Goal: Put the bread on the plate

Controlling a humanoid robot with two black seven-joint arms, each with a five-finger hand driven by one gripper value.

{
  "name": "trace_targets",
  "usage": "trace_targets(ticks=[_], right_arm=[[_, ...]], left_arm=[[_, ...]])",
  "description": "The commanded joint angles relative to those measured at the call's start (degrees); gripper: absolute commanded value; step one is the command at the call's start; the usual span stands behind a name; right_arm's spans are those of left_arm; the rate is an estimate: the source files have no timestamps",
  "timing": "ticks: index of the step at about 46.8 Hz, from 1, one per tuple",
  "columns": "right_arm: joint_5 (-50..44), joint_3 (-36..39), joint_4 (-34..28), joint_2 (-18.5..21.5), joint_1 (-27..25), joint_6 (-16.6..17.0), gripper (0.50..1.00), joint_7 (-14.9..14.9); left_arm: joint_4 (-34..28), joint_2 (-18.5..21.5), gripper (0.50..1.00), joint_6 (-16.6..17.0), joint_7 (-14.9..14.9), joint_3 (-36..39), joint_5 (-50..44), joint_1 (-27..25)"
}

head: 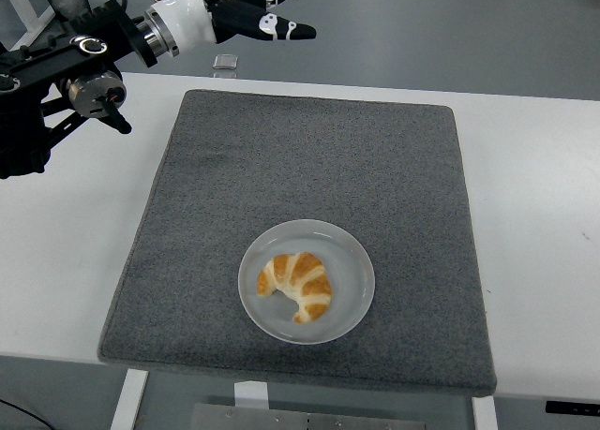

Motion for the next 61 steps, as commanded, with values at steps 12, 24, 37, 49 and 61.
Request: trace_targets(ticks=[12, 24, 37, 49, 61], right_arm=[[0.0, 0.0, 0.0, 0.0, 0.0, 0.0, 0.952, 0.01], [0.0, 0.0, 0.0, 0.0, 0.0, 0.0, 0.954, 0.01], [0.0, -0.18, 0.0, 0.0, 0.0, 0.0, 0.952, 0.01], [-0.26, -0.26, 0.0, 0.0, -0.17, 0.0, 0.952, 0.01], [-0.35, -0.35, 0.0, 0.0, -0.35, 0.0, 0.952, 0.18]], left_arm=[[5.51, 1.21, 1.0, 2.81, 7.01, -0.21, -25.94, 2.86], [8.33, 0.69, 1.0, 4.31, 7.01, -8.02, -37.64, 10.5], [12.28, -5.55, 1.0, 8.96, 7.01, -18.22, -37.73, 18.24], [15.01, -9.68, 1.0, 9.32, 6.83, -22.27, -37.73, 20.35], [15.01, -10.91, 0.999, 9.58, 6.48, -23.41, -37.64, 20.62]])
